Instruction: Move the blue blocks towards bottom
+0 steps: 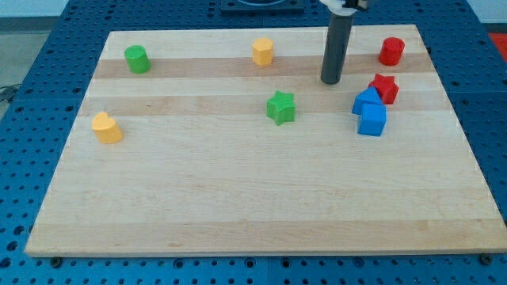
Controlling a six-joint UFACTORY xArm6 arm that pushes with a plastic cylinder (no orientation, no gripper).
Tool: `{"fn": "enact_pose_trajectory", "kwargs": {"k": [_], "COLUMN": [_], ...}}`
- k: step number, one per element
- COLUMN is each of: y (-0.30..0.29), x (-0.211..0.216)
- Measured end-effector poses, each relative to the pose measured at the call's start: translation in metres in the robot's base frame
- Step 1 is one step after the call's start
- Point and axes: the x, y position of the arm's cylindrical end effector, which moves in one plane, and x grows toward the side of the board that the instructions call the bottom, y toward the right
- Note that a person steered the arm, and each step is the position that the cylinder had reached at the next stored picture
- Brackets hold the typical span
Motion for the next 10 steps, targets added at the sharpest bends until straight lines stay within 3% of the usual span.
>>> {"fn": "enact_pose_trajectory", "kwargs": {"k": [4,7,9,10], "y": [0.043,0.043,0.032,0.024], "x": [0.022,0.141,0.122,0.071]}}
